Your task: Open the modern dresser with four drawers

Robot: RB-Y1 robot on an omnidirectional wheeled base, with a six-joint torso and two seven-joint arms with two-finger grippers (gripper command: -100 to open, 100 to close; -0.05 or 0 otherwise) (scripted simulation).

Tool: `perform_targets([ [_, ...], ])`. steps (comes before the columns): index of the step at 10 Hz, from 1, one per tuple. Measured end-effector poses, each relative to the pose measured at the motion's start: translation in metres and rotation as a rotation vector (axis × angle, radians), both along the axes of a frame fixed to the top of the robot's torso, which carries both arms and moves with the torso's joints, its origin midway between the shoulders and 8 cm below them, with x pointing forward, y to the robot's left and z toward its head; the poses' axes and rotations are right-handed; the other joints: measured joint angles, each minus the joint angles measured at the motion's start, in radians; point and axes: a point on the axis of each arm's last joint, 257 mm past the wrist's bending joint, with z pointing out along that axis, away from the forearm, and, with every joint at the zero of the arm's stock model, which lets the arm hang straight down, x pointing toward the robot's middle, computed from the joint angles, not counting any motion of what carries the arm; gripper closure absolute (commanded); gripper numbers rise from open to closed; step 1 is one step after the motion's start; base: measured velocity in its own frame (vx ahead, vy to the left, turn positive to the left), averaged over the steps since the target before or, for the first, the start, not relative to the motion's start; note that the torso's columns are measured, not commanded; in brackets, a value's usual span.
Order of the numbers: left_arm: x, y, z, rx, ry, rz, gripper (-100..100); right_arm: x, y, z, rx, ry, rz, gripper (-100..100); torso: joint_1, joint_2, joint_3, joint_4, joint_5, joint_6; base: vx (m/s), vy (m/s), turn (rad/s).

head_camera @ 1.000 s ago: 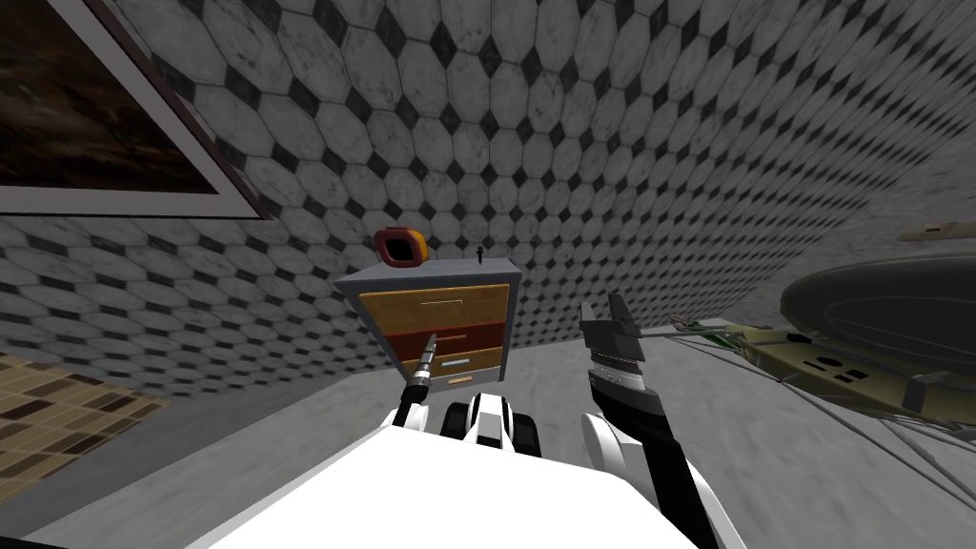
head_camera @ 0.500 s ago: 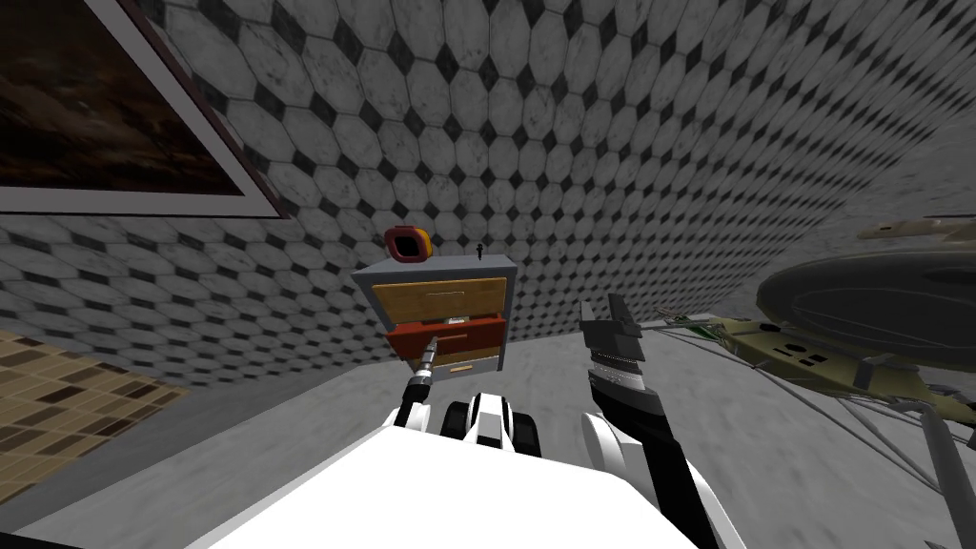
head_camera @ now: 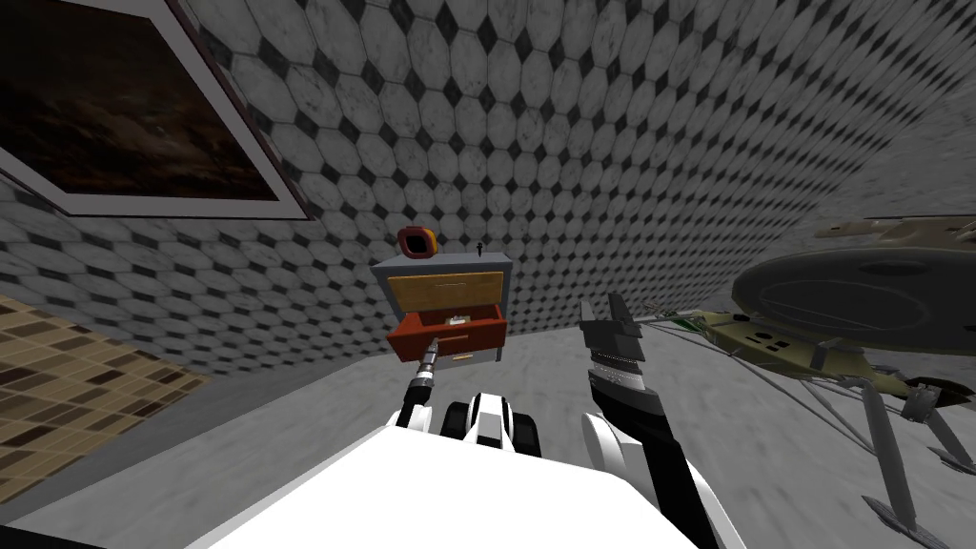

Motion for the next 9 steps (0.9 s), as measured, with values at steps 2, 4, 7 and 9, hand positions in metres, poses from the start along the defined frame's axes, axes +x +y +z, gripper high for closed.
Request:
perform_targets([
  [2,0.015,0.001,0.014,0.002,-0.008,-0.007,-100,0.000,0.000,0.000,0.000,0.000,0.000,0,0.003,-0.010,-0.006,-0.003,0.001,0.000,-0.056,-0.019,0.026],
  [4,0.029,0.003,0.024,0.001,-0.004,-0.011,-100,0.000,0.000,0.000,0.000,0.000,0.000,0,0.002,-0.006,-0.004,-0.001,0.000,0.000,-0.035,-0.013,0.025],
  [7,0.049,0.005,0.039,-0.001,0.001,-0.017,-100,0.000,0.000,0.000,0.000,0.000,0.000,0,0.000,0.000,0.000,0.001,-0.001,-0.001,-0.059,-0.014,0.015],
  [9,0.061,0.007,0.045,-0.004,0.013,-0.020,-100,0.000,0.000,0.000,0.000,0.000,0.000,0,-0.002,0.004,0.001,0.005,-0.004,-0.002,-0.047,-0.011,0.012],
])
